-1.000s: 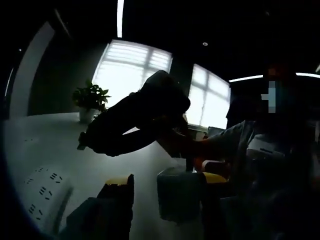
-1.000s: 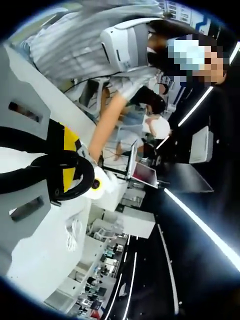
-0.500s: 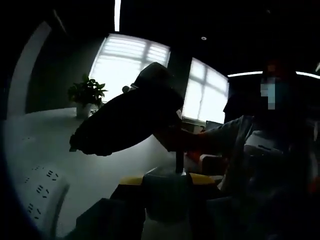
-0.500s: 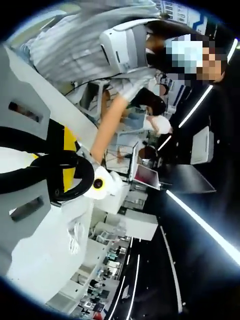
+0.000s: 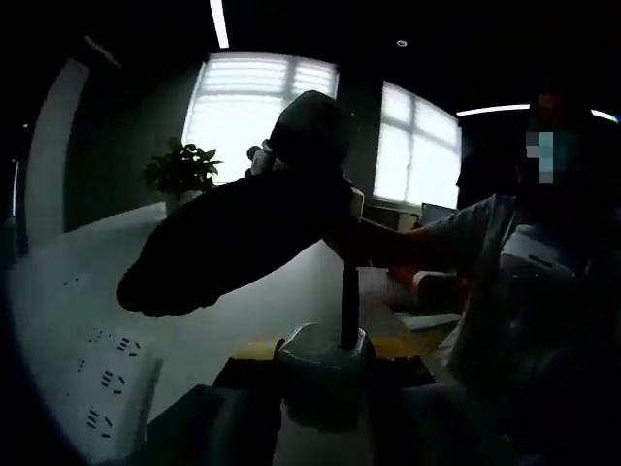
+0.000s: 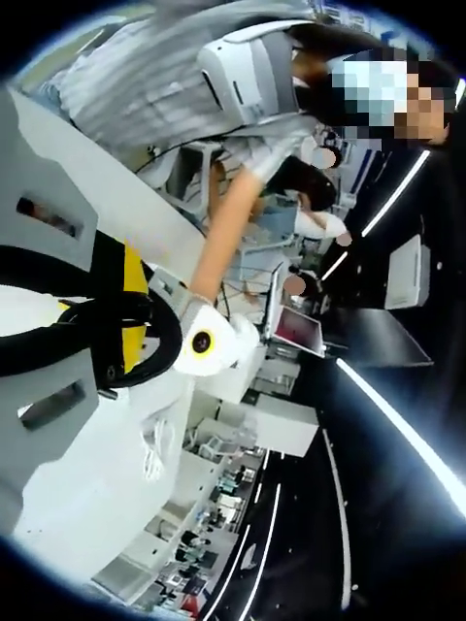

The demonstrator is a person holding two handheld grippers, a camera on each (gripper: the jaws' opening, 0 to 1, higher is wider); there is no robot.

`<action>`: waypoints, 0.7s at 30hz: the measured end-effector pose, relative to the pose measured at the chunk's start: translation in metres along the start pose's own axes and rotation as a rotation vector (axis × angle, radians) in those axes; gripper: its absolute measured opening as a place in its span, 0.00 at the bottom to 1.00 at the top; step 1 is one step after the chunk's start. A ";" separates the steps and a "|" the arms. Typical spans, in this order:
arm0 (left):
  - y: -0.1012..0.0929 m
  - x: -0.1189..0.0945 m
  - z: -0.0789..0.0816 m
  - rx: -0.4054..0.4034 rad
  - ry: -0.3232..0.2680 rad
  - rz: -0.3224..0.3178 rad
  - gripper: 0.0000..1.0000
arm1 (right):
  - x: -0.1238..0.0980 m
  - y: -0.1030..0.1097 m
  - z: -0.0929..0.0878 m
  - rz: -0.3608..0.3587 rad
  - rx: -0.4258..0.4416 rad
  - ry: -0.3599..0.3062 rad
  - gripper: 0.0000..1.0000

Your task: Straighten the power strip on the desk, plug the charger into it

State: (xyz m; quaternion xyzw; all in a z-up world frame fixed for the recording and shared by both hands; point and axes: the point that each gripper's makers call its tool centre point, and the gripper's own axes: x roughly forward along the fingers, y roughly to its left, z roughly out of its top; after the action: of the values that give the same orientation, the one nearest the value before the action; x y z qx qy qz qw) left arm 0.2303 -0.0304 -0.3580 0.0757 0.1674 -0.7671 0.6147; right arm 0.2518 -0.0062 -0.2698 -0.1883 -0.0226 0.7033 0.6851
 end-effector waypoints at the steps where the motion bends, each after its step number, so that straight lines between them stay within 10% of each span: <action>1: 0.002 0.000 -0.001 -0.002 0.006 0.011 0.32 | 0.000 -0.002 -0.001 -0.005 0.004 0.001 0.05; 12: 0.025 -0.004 0.006 -0.064 -0.048 0.093 0.31 | -0.008 -0.025 -0.008 -0.077 0.042 -0.015 0.05; 21: 0.077 -0.013 0.007 -0.030 -0.031 0.328 0.31 | -0.011 -0.054 -0.023 -0.170 0.031 0.053 0.05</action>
State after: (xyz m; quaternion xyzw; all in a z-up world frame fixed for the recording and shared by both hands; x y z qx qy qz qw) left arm 0.3087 -0.0353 -0.3601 0.0809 0.1547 -0.6550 0.7352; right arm 0.3105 -0.0191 -0.2731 -0.1936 -0.0093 0.6375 0.7457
